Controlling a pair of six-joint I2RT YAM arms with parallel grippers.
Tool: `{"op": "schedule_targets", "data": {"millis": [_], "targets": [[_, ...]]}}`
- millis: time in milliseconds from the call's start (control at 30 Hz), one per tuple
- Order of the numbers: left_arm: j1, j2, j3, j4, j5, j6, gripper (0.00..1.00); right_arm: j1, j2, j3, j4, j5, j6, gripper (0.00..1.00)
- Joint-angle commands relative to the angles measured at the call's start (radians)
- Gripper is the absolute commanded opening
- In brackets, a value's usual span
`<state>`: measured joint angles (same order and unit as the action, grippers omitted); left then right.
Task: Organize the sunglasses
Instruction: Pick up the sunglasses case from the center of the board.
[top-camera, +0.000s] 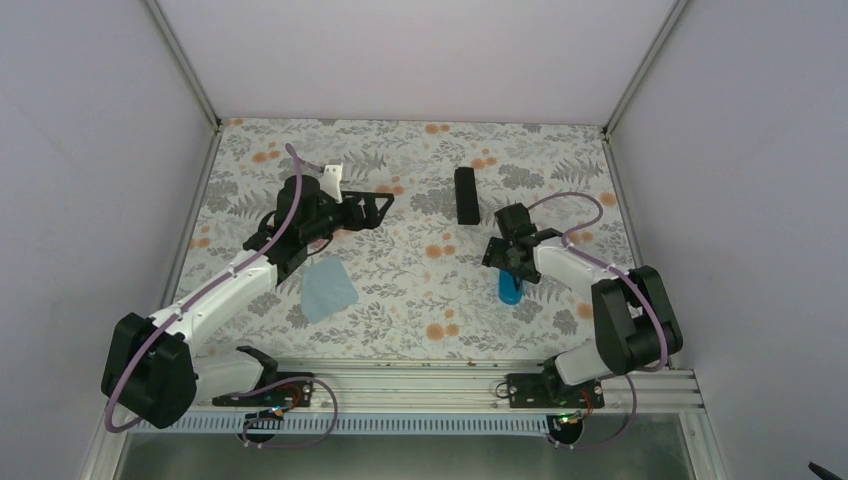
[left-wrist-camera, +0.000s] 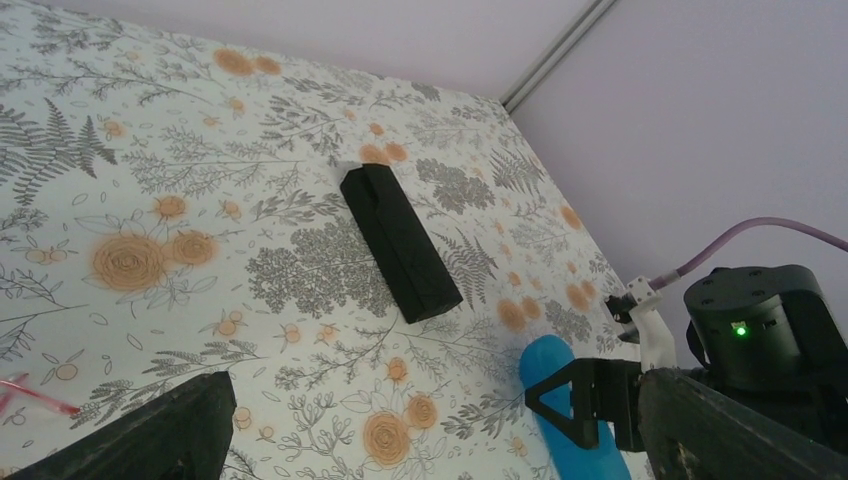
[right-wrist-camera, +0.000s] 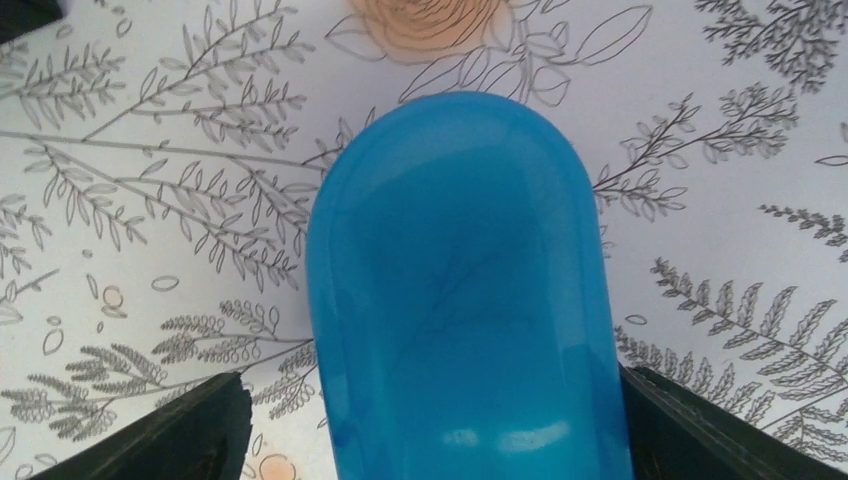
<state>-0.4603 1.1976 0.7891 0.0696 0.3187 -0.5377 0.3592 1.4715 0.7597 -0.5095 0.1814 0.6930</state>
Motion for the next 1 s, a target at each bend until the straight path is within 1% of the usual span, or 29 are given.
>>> {"op": "schedule_targets", "data": {"millis": [0, 133, 300, 333, 500, 567, 633, 733, 833, 967], "targets": [[0.005, -0.017, -0.007, 0.031, -0.024, -0.005, 1.00, 0.029, -0.003, 0.001, -0.011, 0.027, -0.017, 0.90], [0.005, -0.020, -0.013, 0.039, -0.035, -0.011, 1.00, 0.036, -0.025, -0.038, -0.025, 0.000, -0.010, 0.90], [0.005, -0.009, -0.013, 0.040, -0.032, -0.020, 1.00, 0.059, -0.032, -0.060, -0.053, 0.032, 0.009, 0.84], [0.005, -0.006, -0.013, 0.043, -0.026, -0.021, 1.00, 0.061, -0.031, -0.060, -0.053, 0.043, 0.012, 0.81], [0.005, 0.000, -0.015, 0.054, 0.007, -0.021, 1.00, 0.075, -0.014, -0.041, -0.056, 0.082, 0.011, 0.60], [0.005, -0.001, -0.013, 0.051, 0.008, -0.021, 1.00, 0.080, -0.018, -0.032, -0.051, 0.083, -0.003, 0.56], [0.005, -0.001, -0.012, 0.046, 0.008, -0.023, 1.00, 0.083, -0.035, -0.027, -0.034, 0.060, -0.030, 0.56], [0.006, 0.007, -0.011, 0.042, 0.021, -0.037, 1.00, 0.085, -0.091, -0.024, 0.036, -0.039, -0.093, 0.55], [0.011, 0.019, -0.010, 0.048, 0.056, -0.066, 1.00, 0.085, -0.150, -0.021, 0.136, -0.246, -0.169, 0.57], [0.033, 0.059, 0.011, 0.055, 0.176, -0.123, 1.00, 0.086, -0.156, 0.045, 0.239, -0.555, -0.198, 0.57]]}}
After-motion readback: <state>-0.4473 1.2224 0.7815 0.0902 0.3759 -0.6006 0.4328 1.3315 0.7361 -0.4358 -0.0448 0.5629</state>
